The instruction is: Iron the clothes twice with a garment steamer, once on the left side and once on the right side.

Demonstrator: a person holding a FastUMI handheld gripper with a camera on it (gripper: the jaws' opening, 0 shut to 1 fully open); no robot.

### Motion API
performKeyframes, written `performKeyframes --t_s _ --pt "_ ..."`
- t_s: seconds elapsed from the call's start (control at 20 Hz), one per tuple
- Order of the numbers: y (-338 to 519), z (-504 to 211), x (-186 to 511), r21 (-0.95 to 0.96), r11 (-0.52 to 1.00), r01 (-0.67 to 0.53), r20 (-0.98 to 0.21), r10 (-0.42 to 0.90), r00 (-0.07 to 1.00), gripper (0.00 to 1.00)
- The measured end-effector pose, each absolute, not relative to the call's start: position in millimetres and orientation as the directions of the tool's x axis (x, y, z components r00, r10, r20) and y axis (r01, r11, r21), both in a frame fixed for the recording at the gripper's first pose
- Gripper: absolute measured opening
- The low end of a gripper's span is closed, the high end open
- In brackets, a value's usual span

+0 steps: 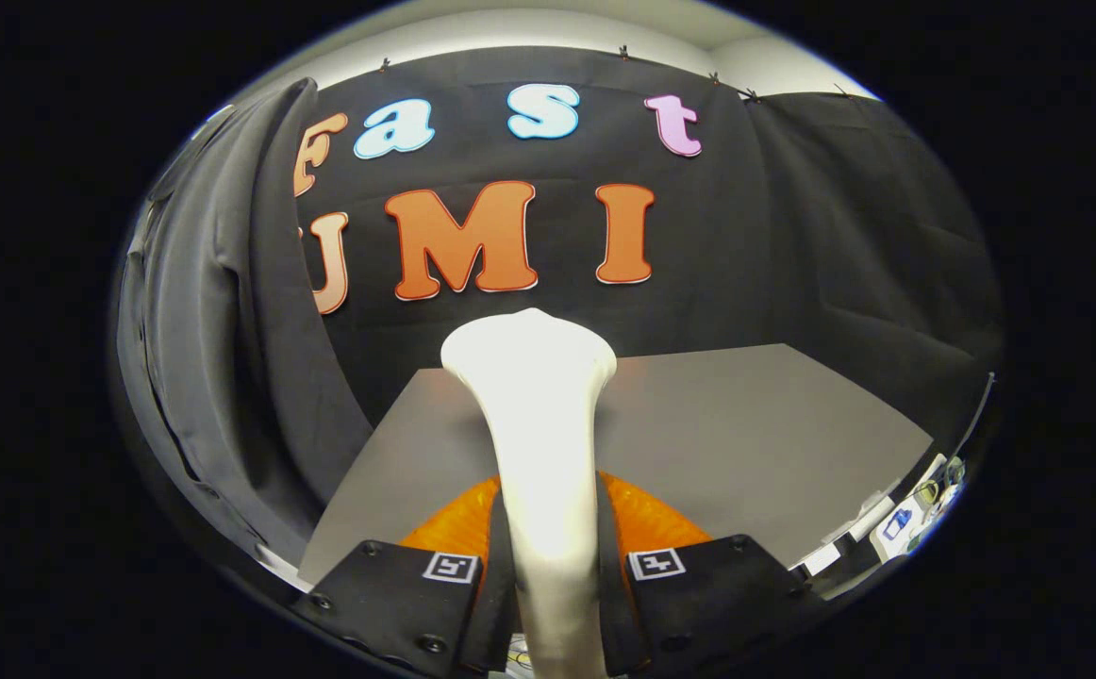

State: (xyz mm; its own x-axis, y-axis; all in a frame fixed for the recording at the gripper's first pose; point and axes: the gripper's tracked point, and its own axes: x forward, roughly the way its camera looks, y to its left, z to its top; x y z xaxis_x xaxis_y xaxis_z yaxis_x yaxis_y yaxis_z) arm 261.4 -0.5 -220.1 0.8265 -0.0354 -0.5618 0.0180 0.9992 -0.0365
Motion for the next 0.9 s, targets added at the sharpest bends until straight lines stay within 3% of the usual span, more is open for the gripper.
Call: performKeyframes --t_s 0.3,0.9 --pt "15 -163 230 -0.017 0.998 0.061 -0.423 -0.062 0.904 0.44" --pt "109 -62 138 0.018 0.999 0.026 -0.196 -0.022 0.98 0.43"
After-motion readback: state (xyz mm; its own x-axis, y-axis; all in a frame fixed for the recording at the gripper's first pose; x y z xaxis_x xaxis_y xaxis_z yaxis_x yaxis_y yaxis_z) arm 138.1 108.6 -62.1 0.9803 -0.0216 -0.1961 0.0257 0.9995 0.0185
